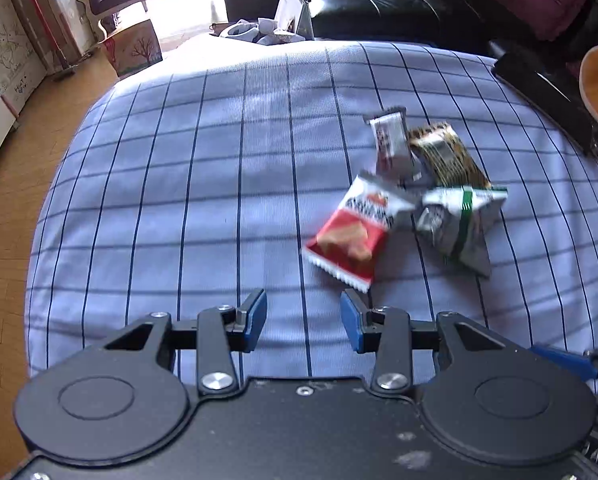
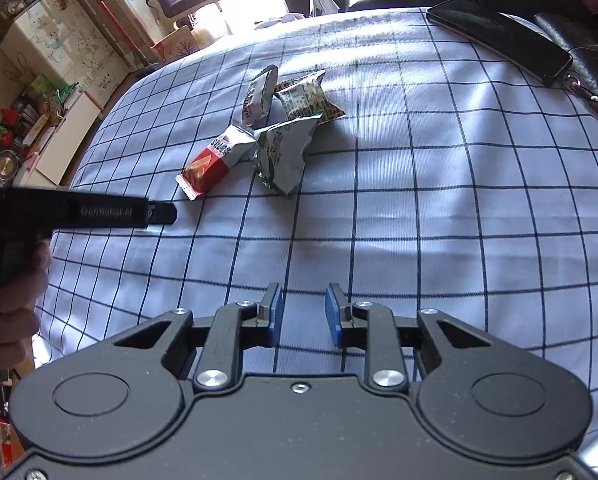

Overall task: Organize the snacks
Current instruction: 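Move both empty tools back toward the remaining snack pile, then grasp the red printed packet with the left tool while the right tool lowers toward the green-white packet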

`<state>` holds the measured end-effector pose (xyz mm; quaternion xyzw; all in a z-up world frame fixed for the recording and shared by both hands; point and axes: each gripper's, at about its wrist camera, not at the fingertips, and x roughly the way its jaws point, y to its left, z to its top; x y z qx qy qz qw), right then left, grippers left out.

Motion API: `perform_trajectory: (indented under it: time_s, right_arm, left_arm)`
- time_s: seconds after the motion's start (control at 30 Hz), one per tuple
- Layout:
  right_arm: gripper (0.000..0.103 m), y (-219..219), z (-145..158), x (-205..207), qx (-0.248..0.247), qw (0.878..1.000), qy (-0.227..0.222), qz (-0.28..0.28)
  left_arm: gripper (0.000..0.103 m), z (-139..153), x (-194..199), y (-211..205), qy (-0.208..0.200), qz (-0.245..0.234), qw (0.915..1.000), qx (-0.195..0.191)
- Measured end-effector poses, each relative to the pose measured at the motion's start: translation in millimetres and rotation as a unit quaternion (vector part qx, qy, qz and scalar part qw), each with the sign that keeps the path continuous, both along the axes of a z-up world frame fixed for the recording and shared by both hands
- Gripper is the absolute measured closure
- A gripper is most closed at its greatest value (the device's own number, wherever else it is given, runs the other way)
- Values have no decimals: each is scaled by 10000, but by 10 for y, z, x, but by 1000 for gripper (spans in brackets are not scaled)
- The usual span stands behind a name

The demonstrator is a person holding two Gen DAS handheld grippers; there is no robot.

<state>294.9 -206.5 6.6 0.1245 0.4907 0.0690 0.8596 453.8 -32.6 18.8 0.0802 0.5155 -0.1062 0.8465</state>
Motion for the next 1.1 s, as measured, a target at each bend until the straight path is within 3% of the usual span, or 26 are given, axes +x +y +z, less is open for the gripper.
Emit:
perform_trajectory:
  time_s: [0.3,0.5,0.87,1.1]
  right_arm:
    - [66,-40,-18,56,84,10000,42,-18]
    - [66,-94,-13,74,103,9999,35,-96]
    - [67,-124,-23,100,170,9998,51,-116]
    - [67,-144,-8,109,203,9997,55,-144]
  left_arm:
    - [60,16,359,-291,-367,-370,9986,-49]
    - [52,-18,425,-394,-451,-567,9973,-106]
    - [50,-65,207,-321,-666,-812,9944,-114]
    - [48,-98,183,-343,-528,-845,9948,-204]
